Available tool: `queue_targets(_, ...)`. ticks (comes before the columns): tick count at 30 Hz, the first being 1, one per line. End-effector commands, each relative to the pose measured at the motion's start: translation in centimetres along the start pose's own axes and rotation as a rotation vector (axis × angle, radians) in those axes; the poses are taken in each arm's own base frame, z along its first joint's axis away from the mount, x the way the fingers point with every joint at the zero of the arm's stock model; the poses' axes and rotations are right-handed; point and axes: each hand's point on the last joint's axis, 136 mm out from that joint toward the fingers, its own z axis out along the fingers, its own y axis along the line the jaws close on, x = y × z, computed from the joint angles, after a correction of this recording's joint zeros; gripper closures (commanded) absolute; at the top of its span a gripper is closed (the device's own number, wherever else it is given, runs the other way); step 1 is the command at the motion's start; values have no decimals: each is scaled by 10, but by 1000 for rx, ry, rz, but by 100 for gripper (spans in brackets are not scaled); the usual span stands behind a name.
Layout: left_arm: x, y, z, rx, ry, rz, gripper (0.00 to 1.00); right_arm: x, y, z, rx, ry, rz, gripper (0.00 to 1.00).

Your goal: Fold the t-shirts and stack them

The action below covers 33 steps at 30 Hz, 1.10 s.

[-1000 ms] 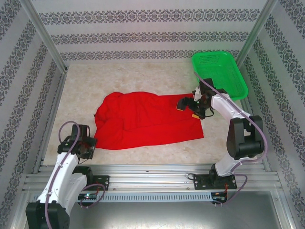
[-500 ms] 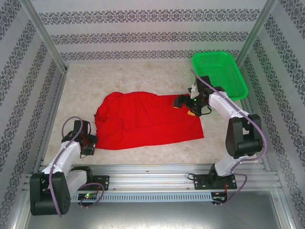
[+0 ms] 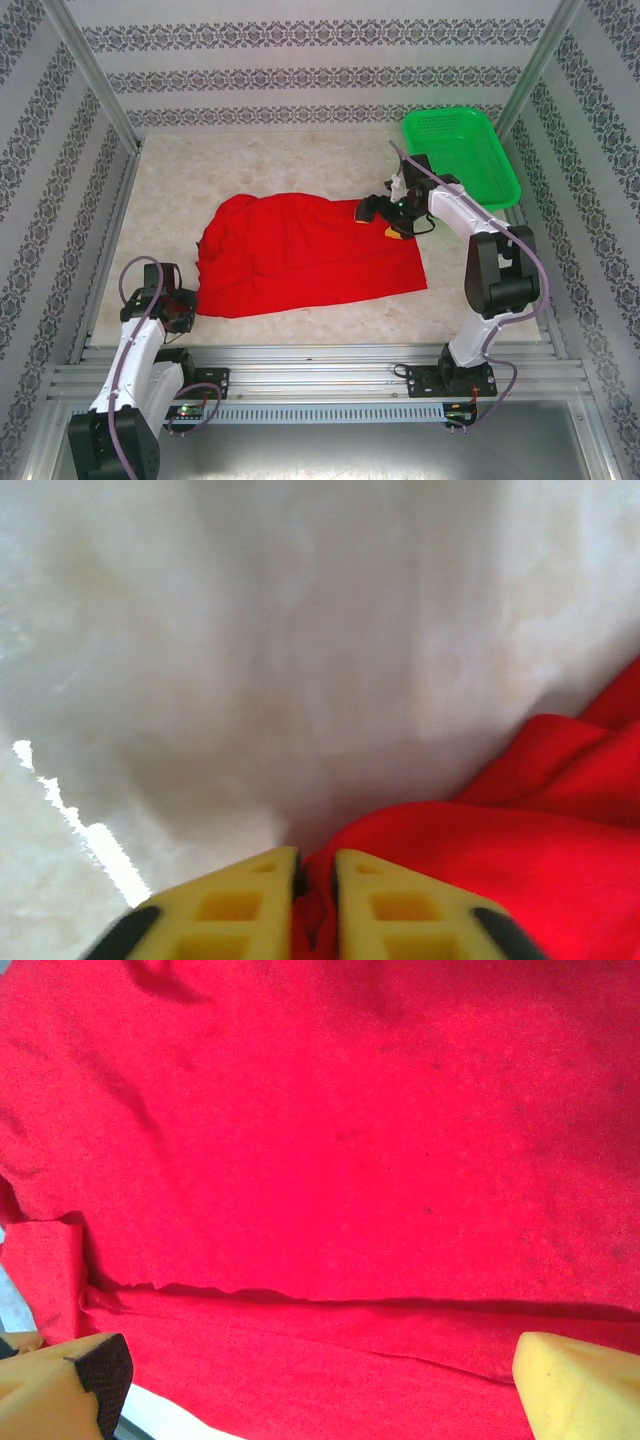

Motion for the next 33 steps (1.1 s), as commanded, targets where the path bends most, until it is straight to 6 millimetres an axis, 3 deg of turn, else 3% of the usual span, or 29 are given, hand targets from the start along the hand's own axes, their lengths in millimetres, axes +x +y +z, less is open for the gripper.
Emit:
queue_targets(1, -9, -9, -15, 23, -44, -12, 74, -4, 15, -1, -28, 9, -44, 2)
queue_targets(3, -17, -23, -30, 23, -70, 25, 70, -4, 16, -2, -29, 12, -49, 2)
queue_targets(6, -23, -27, -50, -69, -73, 76, 66, -2, 16, -3, -26, 21, -60, 2)
queue_targets(10, -33, -51, -59, 12, -120, 92, 46, 0, 13, -4, -24, 30, -66, 2)
queue_targets(15, -24, -97, -31, 89, 7, 185, 38, 3, 13, -4, -30, 43, -69, 2)
queue_targets(18, -21, -109, -21, 49, 77, 271, 37, 5, 13, -7, -29, 43, -82, 2)
queue_targets(26, -31, -128, 2, 6, 100, 347, 45, 8, 16, -10, -44, 49, -91, 2)
queue_targets(33, -23, -121, 19, -36, 172, 354, 53, 10, 16, -11, -48, 42, -95, 2)
